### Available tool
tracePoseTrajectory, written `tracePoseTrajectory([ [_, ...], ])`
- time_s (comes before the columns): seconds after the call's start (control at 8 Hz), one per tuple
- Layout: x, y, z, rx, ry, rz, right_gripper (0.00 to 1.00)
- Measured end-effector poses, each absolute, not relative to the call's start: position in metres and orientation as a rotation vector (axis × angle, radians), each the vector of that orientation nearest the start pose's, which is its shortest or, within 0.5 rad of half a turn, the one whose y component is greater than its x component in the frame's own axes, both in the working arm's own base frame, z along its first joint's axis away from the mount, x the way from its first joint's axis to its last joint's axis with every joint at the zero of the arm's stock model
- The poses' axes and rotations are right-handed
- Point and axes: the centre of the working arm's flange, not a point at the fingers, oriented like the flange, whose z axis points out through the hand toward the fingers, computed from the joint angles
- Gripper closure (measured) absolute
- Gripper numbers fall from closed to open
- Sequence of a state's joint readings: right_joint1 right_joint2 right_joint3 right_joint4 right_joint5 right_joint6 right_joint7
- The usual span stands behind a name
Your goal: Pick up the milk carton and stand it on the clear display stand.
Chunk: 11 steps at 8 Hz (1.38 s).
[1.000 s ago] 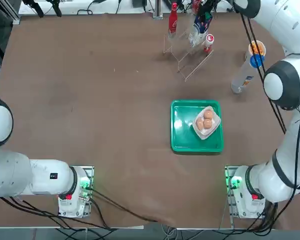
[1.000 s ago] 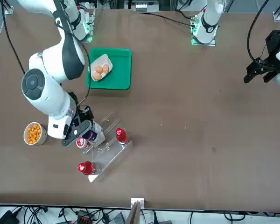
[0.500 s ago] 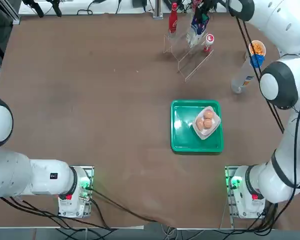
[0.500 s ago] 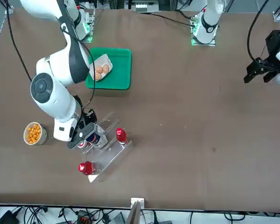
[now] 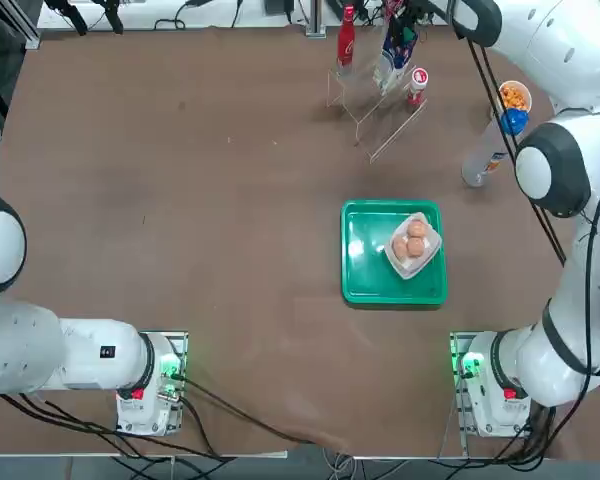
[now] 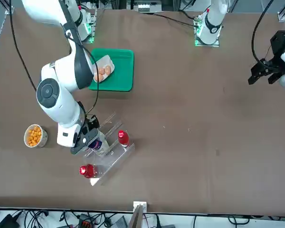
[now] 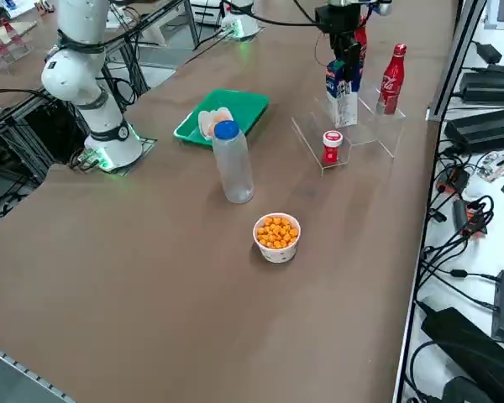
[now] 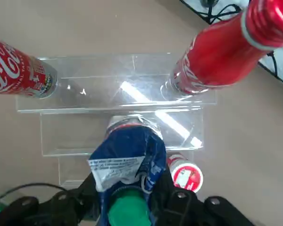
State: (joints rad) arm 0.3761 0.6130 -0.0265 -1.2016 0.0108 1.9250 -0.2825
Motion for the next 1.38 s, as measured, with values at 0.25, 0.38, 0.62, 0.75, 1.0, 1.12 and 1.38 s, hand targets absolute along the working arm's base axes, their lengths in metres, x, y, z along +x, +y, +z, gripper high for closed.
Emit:
tracePoseTrajectory([
  [0.25, 0.694, 0.269, 0.433, -2.974, -0.994, -0.209, 0.32],
  [0.38, 0.693, 0.275, 0.433, -2.971, -1.002, -0.219, 0.19],
  [0.62, 0.694, 0.278, 0.437, -2.969, -1.005, -0.247, 0.0],
  [0.75, 0.695, 0.277, 0.443, -2.969, -1.002, -0.268, 0.0],
  [1.0, 0.698, 0.276, 0.458, -2.968, -0.995, -0.315, 0.0],
  [1.12, 0.7, 0.274, 0.464, -2.969, -0.991, -0.335, 0.0],
  [1.38, 0.704, 0.269, 0.474, -2.977, -0.976, -0.365, 0.0],
])
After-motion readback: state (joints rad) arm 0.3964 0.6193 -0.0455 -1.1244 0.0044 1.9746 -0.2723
